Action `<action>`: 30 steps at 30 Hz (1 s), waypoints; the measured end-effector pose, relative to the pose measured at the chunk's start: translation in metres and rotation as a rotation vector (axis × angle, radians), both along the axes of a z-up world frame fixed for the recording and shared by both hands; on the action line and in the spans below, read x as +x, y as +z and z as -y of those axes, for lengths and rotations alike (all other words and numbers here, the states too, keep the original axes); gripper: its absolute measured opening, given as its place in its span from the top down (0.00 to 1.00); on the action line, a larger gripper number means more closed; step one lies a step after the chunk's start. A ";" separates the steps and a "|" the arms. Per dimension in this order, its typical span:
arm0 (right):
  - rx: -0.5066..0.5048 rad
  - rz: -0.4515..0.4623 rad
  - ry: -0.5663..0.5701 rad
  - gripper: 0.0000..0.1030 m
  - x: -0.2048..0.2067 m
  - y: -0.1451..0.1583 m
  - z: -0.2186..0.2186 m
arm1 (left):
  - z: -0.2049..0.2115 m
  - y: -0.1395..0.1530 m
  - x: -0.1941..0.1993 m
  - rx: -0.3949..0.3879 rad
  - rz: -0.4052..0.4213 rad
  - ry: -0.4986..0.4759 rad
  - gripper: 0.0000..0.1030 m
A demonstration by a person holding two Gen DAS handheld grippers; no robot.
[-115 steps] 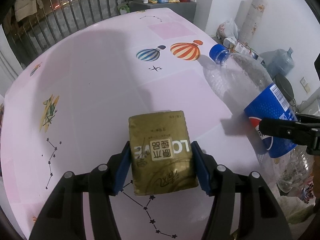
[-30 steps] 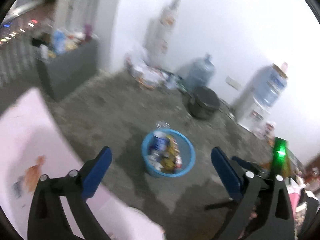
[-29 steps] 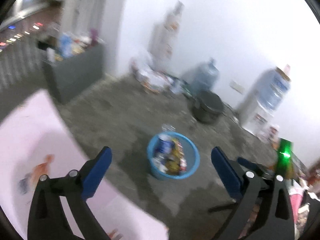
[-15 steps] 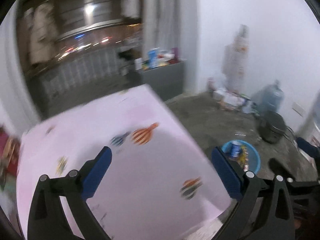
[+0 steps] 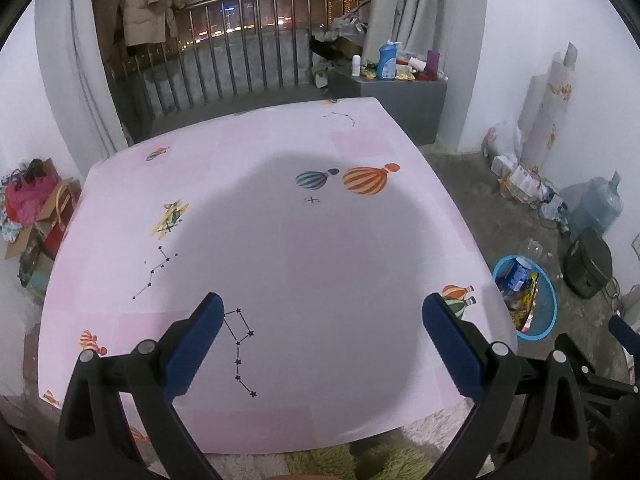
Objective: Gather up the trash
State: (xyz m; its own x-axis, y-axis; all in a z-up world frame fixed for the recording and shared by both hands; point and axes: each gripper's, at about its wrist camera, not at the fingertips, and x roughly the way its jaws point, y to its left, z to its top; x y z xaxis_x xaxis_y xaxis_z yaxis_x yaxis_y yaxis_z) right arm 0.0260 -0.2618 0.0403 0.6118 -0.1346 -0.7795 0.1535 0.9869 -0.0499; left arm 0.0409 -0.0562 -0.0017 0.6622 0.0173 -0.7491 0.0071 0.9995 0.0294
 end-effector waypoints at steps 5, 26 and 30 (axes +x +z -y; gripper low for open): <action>-0.014 -0.005 -0.014 0.08 -0.004 0.001 -0.002 | 0.005 -0.001 0.005 0.013 -0.007 0.000 0.05; -0.044 -0.005 -0.079 0.08 -0.012 0.004 0.005 | 0.012 -0.002 0.011 0.027 -0.011 -0.026 0.05; -0.045 -0.003 -0.078 0.08 -0.012 0.005 0.006 | 0.012 -0.002 0.010 0.030 -0.013 -0.027 0.05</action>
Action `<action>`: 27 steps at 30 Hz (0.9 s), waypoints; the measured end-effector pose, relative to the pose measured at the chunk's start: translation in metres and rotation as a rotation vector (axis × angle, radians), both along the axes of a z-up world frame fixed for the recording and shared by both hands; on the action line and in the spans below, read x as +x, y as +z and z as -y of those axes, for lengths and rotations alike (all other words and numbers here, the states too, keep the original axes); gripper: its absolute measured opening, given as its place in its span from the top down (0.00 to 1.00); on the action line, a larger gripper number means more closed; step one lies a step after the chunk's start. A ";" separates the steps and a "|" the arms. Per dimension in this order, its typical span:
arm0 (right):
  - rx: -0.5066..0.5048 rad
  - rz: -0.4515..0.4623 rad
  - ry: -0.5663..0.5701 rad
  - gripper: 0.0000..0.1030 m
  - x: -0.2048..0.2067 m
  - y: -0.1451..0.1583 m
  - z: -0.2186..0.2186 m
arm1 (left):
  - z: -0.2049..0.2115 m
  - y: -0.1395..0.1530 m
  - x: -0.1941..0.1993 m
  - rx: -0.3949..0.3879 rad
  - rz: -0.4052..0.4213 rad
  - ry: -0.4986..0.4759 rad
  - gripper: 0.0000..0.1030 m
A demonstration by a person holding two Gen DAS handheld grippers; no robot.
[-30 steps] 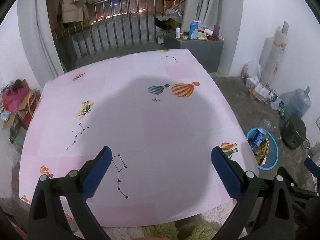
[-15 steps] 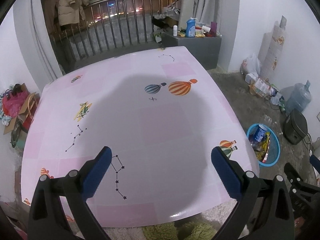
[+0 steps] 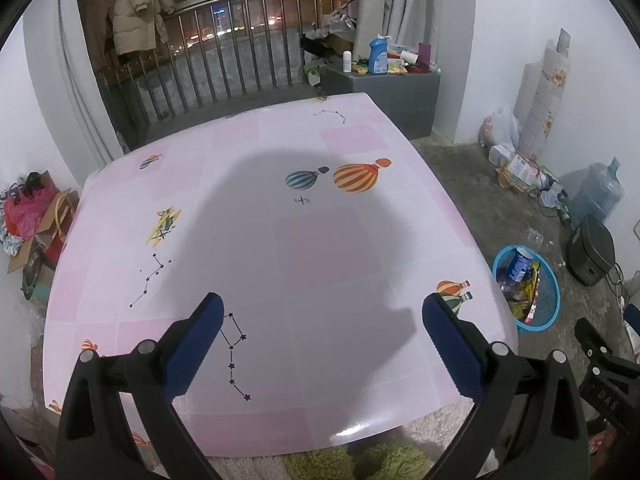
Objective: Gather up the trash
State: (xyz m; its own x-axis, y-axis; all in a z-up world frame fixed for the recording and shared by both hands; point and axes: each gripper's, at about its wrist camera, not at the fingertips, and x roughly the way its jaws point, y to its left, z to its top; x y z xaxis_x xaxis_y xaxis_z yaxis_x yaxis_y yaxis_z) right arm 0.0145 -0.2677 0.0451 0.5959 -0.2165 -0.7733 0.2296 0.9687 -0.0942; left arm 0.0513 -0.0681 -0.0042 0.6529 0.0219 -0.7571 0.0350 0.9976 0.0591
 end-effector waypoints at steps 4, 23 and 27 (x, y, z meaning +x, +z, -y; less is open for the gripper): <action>0.001 -0.002 0.000 0.08 0.000 0.000 0.000 | 0.000 0.000 0.000 0.000 0.000 0.000 0.05; 0.000 -0.001 -0.005 0.08 0.000 0.003 0.001 | 0.002 -0.002 -0.004 0.002 -0.018 0.004 0.05; 0.000 0.000 -0.004 0.08 0.000 0.003 0.001 | 0.002 -0.002 -0.005 0.002 -0.018 0.005 0.05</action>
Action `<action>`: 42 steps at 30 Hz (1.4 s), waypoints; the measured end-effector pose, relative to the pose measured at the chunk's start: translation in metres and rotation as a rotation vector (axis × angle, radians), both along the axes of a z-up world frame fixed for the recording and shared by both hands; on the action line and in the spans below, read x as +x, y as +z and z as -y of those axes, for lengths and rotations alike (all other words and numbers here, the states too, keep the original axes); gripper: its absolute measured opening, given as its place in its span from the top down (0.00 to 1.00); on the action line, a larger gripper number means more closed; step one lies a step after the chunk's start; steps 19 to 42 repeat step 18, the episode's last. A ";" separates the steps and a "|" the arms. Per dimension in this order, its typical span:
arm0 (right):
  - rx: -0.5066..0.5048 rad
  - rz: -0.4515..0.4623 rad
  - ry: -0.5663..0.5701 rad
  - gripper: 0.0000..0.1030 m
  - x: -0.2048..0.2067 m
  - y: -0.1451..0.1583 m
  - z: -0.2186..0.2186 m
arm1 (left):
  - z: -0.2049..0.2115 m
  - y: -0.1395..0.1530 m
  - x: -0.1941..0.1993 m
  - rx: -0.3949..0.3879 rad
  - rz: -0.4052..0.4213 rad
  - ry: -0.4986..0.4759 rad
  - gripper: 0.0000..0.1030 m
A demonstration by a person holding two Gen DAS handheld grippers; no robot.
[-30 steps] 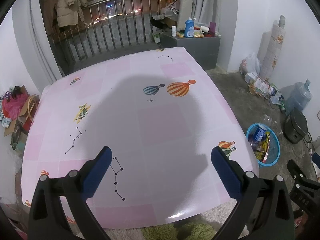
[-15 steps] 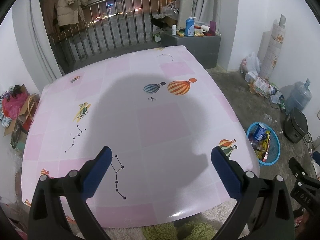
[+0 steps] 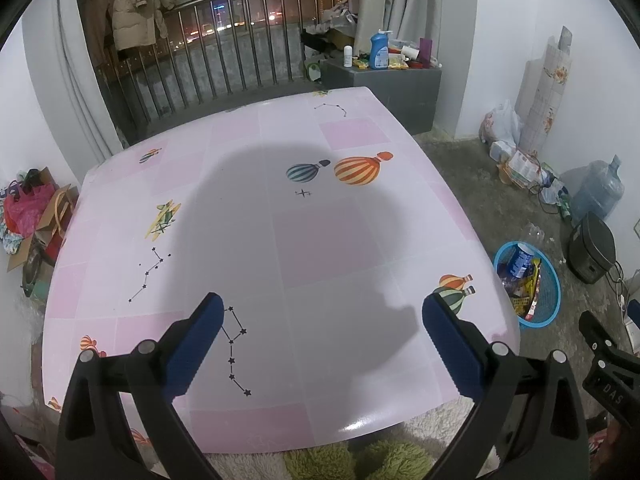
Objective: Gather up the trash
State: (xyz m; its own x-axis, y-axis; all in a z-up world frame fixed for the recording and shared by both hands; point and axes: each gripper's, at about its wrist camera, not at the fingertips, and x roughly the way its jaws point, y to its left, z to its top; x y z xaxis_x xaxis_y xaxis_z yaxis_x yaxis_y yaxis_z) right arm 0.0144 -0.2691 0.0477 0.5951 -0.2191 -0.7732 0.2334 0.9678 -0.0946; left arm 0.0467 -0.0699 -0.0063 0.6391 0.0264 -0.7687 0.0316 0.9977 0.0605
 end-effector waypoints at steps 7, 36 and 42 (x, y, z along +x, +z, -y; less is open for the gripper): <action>0.000 0.003 0.001 0.08 0.002 0.003 0.000 | 0.000 -0.002 0.000 0.001 -0.007 -0.002 0.05; -0.001 0.003 0.000 0.08 0.002 0.003 -0.002 | 0.000 -0.005 0.000 0.000 -0.023 -0.007 0.05; -0.001 0.003 0.000 0.08 0.002 0.003 -0.002 | 0.000 -0.005 0.000 0.000 -0.023 -0.007 0.05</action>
